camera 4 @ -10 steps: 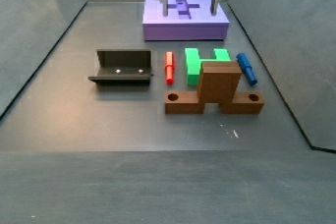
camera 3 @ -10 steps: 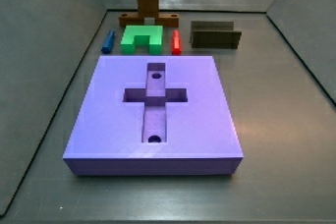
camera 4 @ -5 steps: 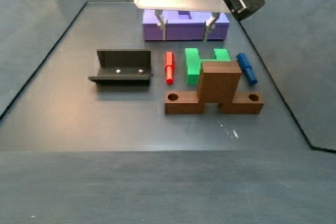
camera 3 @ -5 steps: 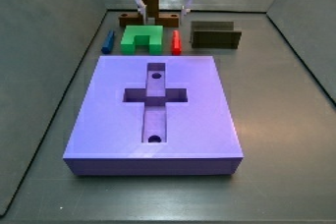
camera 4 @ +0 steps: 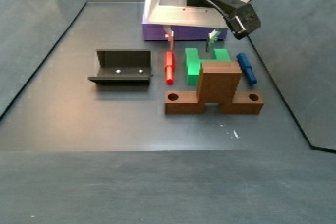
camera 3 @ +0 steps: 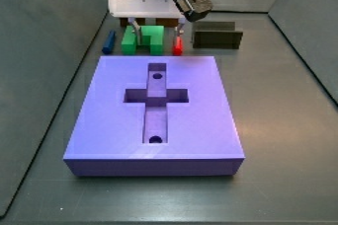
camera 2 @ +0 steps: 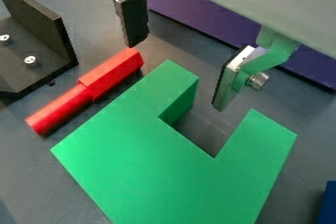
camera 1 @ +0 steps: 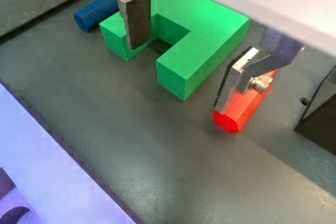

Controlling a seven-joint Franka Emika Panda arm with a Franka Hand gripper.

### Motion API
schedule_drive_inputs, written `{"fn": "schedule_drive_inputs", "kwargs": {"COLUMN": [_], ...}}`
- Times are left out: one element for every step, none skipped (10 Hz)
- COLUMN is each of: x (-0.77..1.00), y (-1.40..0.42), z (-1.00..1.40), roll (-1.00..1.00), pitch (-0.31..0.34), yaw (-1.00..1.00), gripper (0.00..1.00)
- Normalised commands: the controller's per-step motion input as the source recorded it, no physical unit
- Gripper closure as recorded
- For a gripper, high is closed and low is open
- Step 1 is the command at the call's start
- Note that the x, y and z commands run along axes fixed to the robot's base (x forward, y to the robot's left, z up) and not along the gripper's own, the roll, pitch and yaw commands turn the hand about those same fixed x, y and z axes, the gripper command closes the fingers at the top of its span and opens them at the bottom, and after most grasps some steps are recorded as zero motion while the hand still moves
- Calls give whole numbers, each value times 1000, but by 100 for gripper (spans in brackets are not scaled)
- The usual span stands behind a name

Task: Pick up the green object. Move up. Place the green object on the fixture. Regrasp the green object. Move to above the board. Insert the green object.
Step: Pick up the green object.

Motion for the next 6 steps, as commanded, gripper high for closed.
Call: {"fn": "schedule_drive_inputs", "kwargs": {"x": [-31,-3,0,0,0,0], "y": [0,0,-26,-83,-46,-29], "z": [43,0,0,-89,-140,-160], "roll": [374,487,396,413,471,450], "pitch": [0,0,9,13,6,0], "yaw": [0,0,0,0,17,31], "gripper": [0,0,0,0,0,0]}}
